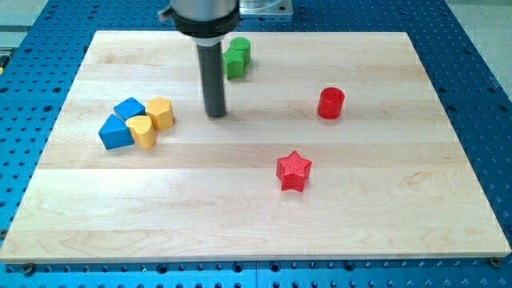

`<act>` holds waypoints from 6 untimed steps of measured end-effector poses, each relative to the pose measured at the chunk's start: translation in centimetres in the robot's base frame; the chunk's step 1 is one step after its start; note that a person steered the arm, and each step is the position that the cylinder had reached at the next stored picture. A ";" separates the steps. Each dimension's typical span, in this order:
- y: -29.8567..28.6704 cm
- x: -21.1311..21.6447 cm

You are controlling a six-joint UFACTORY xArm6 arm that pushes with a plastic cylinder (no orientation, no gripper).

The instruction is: Separate the yellow blocks from the blue blocks

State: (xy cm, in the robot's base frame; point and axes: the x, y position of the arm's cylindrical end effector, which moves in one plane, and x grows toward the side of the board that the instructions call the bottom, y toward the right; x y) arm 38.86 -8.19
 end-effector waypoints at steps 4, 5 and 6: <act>-8.5 10.2; -9.8 11.4; -9.9 11.0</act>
